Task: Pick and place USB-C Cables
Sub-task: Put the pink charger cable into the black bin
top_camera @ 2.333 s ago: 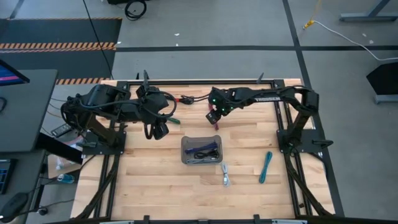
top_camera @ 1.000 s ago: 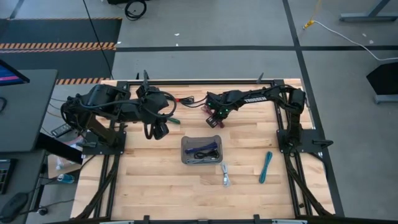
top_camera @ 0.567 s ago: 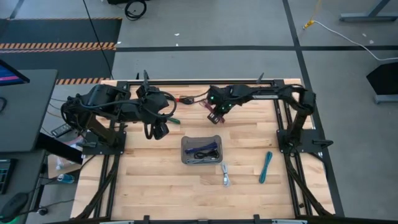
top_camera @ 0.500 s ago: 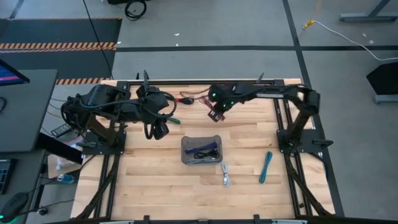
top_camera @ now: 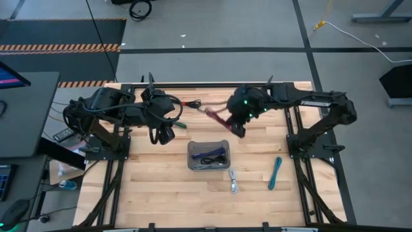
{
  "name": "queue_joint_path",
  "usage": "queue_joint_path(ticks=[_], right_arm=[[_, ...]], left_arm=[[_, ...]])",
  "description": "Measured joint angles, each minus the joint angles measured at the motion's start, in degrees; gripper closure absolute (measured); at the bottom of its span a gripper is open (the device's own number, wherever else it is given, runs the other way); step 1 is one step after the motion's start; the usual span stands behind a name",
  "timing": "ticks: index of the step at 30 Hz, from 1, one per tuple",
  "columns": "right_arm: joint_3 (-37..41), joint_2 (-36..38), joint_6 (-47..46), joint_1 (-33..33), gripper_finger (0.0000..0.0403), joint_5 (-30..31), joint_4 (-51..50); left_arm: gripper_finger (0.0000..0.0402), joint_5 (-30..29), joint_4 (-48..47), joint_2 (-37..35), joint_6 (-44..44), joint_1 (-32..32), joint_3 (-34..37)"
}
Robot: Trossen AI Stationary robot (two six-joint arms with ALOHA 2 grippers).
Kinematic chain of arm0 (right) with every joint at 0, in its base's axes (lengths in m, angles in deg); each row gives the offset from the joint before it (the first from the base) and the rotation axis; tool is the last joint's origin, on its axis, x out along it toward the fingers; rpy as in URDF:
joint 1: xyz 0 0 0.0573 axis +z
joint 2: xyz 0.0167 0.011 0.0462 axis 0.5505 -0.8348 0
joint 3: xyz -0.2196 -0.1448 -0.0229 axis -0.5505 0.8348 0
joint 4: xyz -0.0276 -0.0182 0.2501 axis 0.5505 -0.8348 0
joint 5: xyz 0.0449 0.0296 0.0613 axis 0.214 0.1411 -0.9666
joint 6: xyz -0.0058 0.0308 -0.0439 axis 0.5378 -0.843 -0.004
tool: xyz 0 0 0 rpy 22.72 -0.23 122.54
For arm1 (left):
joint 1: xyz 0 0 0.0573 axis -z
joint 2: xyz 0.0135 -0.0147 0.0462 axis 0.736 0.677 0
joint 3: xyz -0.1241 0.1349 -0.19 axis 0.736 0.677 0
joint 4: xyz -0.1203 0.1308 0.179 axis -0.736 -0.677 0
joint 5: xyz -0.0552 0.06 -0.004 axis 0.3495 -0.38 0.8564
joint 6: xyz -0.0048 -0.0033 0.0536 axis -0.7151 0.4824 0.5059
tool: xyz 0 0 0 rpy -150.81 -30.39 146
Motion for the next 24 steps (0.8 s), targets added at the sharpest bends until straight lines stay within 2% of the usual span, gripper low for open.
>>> queue_joint_path(ticks=[4,10,19,24], right_arm=[[-0.01,-1.56,1.2,4.43,0.0402,-1.58,0.18],[-0.01,-7.89,3.56,8.85,0.0403,-3.58,0.2],[0.02,-18.65,9.88,9.65,0.0403,-4.91,3.83],[0.02,-22.94,14.13,9.6,0.0403,-8.72,6.54]], left_arm=[[0.0216,-0.01,0.01,0.0,0.0,0.0,0.0],[0.0216,0.01,0.03,0.0,0.02,0.0,0.0],[0.0216,0.0,0.03,0.0,0.0,0.0,0.0],[0.0216,0.01,0.03,0.0,0.0,0.01,0.0]])
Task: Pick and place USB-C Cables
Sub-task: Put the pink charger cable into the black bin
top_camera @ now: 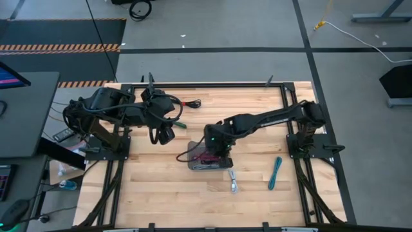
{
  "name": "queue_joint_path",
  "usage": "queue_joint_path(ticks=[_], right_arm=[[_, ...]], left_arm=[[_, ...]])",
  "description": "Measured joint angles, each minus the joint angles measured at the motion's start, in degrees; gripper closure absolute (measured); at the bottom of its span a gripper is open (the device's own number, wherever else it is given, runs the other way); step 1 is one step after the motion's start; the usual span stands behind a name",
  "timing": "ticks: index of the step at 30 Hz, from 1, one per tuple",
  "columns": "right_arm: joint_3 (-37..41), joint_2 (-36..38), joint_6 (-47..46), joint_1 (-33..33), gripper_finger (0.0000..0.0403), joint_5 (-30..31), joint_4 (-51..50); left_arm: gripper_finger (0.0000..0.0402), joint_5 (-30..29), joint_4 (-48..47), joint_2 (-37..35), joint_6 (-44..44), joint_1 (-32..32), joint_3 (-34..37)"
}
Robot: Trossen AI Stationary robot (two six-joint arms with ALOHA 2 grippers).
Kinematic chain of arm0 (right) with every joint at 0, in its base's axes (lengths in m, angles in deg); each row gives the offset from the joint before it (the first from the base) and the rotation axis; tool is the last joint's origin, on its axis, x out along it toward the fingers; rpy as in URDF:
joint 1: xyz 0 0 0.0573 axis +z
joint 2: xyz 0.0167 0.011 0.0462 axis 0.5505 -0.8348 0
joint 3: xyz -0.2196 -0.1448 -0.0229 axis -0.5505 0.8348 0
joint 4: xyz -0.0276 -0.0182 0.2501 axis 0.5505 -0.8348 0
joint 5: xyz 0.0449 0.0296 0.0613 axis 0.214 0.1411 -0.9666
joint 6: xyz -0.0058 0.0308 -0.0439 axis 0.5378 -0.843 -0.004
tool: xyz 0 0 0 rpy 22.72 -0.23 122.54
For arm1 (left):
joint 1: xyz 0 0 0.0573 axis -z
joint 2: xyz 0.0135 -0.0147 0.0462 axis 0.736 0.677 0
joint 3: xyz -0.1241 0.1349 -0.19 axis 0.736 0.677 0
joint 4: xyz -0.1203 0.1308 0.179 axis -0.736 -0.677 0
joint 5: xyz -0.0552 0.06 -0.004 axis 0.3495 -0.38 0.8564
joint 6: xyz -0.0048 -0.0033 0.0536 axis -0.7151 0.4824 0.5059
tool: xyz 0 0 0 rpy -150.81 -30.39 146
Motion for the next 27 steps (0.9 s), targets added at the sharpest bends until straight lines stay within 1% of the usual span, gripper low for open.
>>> queue_joint_path(ticks=[4,10,16,24,27], right_arm=[[0.0,-2.84,3.7,-0.23,0.0403,-1.87,0.6],[0.0,-5.72,5.74,-1.57,0.0403,-3.26,0.94],[0.01,-5.91,6.51,-3.34,0.0403,-1.38,1.0],[0.02,-5.91,6.53,-4.35,0.0402,-1.75,0.99],[0.02,-5.91,6.51,-4.36,0.0388,-1.73,0.96]], left_arm=[[0.0216,-0.01,0.0,0.0,0.0,0.0,0.0],[0.0216,-0.01,0.0,0.0,-0.03,0.0,0.0],[0.0216,-0.01,0.0,0.0,-0.05,0.0,0.0],[0.0216,0.0,0.0,0.0,-0.07,-0.01,0.0],[0.0216,-0.02,0.0,0.0,-0.07,0.01,0.0]])
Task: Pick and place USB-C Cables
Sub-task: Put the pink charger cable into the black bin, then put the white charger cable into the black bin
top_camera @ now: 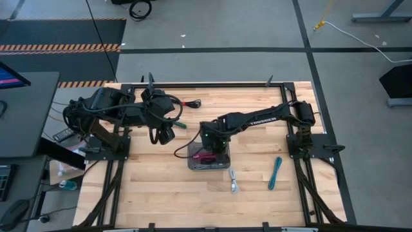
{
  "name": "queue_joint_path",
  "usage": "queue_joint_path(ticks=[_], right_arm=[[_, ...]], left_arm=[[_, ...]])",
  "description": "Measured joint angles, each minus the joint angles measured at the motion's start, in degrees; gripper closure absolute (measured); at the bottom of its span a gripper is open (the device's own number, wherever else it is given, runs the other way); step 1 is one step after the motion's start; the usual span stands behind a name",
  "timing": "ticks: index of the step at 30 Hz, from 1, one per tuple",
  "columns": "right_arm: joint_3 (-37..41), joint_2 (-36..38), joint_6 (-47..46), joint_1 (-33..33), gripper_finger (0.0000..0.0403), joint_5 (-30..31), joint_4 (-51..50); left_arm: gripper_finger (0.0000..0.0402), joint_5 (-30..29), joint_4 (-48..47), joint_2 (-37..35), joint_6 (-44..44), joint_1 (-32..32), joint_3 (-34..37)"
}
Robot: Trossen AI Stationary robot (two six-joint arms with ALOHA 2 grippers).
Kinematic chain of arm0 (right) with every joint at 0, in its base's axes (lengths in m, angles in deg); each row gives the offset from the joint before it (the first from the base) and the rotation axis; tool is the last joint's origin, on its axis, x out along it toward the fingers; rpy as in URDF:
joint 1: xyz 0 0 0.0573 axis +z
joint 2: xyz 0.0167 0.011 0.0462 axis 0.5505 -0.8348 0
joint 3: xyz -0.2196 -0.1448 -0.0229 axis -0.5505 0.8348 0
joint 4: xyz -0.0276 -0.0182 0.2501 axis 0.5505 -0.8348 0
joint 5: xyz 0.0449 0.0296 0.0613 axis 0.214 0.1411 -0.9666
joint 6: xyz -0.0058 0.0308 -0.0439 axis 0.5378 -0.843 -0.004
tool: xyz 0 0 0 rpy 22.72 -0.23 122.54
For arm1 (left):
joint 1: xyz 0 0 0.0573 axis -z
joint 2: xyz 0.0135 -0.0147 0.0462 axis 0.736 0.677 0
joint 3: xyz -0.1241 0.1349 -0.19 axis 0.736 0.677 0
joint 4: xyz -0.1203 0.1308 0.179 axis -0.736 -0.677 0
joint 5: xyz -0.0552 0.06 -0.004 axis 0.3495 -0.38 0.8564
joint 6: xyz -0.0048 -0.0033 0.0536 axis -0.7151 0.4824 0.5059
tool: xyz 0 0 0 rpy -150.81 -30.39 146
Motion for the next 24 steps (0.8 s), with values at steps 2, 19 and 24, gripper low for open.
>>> queue_joint_path(ticks=[2,19,24], right_arm=[[0.0,0.0,0.0,-0.01,0.037,0.04,-0.02],[-10.61,4.48,-4.59,0.07,0.0329,1.51,-12.32],[-18.1,8.72,-11.95,1.94,0.0331,1.68,-26.64]], left_arm=[[0.0216,0.02,0.0,0.0,0.0,-0.02,0.0],[0.0216,0.02,-0.05,0.0,0.03,-0.02,0.0],[0.0216,0.0,-0.35,0.0,0.11,-0.02,0.0]])
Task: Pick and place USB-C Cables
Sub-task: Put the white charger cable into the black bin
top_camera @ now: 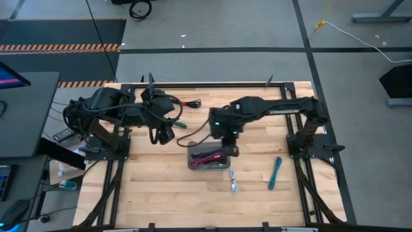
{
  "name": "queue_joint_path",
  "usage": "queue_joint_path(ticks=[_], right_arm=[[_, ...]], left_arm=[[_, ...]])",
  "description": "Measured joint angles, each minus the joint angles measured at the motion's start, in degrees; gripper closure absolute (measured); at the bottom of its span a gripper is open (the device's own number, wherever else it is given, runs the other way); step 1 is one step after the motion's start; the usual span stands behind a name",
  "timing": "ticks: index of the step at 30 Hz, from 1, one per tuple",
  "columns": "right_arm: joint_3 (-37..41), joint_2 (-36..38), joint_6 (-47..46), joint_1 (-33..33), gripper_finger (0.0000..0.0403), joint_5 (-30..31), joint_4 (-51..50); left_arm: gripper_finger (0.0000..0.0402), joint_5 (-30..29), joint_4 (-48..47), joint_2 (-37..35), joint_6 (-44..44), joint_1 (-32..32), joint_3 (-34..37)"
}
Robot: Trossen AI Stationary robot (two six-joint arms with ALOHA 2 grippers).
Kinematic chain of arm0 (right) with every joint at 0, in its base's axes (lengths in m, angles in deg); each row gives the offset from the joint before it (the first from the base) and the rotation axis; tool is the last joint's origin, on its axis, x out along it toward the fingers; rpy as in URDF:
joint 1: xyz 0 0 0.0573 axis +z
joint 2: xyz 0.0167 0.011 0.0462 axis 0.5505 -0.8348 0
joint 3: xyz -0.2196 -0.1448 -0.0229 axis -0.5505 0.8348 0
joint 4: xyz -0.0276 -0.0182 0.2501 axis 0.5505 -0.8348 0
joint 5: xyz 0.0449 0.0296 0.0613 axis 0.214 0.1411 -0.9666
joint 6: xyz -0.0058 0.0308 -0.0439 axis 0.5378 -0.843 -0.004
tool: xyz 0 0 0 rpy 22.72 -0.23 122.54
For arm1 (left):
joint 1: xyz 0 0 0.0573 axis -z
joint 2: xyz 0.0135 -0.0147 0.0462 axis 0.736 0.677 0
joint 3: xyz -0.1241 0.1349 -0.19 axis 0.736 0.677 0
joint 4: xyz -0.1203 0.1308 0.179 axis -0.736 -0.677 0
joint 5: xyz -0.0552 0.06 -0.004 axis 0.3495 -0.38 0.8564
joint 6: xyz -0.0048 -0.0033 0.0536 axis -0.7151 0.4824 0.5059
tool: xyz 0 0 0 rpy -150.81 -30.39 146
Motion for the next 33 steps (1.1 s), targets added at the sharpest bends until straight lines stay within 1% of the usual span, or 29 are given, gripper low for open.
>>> queue_joint_path(ticks=[4,8,12,15,17,19,22,26,28,31,33], right_arm=[[-0.64,4.45,-8.97,3.44,0.0331,3.43,-8.77],[0.92,8.53,-22.63,8.34,0.0331,9.6,-12.79],[3.44,11.7,-41.41,14.55,0.0331,17.95,-12.36],[5.61,12.74,-55.78,19.33,0.0331,24.79,-10.65],[7.09,12.74,-63.54,22.36,0.0331,27.86,-8.68],[8.46,12.15,-69.16,24.83,0.0331,29.45,-6.29],[12.38,11.32,-76.16,27.51,0.0331,30.18,-0.51],[17.5,9.71,-82.03,29.96,0.0331,29.35,8.08],[20.02,8.67,-84.14,30.79,0.033,26.97,12.85],[23.09,6.86,-85.96,31.49,0.0323,22.28,16.53],[24.48,5.55,-87.19,31.79,0.0312,19.29,16.77]], left_arm=[[0.0216,0.02,-0.32,0.0,0.02,0.02,0.0],[0.0216,0.02,-0.43,0.0,0.04,0.02,0.0],[0.0216,0.02,-0.48,0.0,0.0,0.0,0.0],[0.0216,0.01,-0.5,0.0,0.01,0.0,0.0],[0.0216,0.01,-0.53,0.0,0.04,0.0,0.0],[0.0216,0.0,-0.69,0.0,0.06,0.02,0.0],[0.0216,0.02,-1.11,-0.02,1.69,-0.01,0.0],[0.0216,0.02,-1.14,-0.02,3.05,-0.02,0.01],[0.0216,0.02,-1.3,-0.02,3.37,-0.02,0.02],[0.0216,0.02,-1.43,-0.02,4.56,-0.02,0.02],[0.0216,0.02,-1.43,-0.02,4.97,-0.02,0.02]])
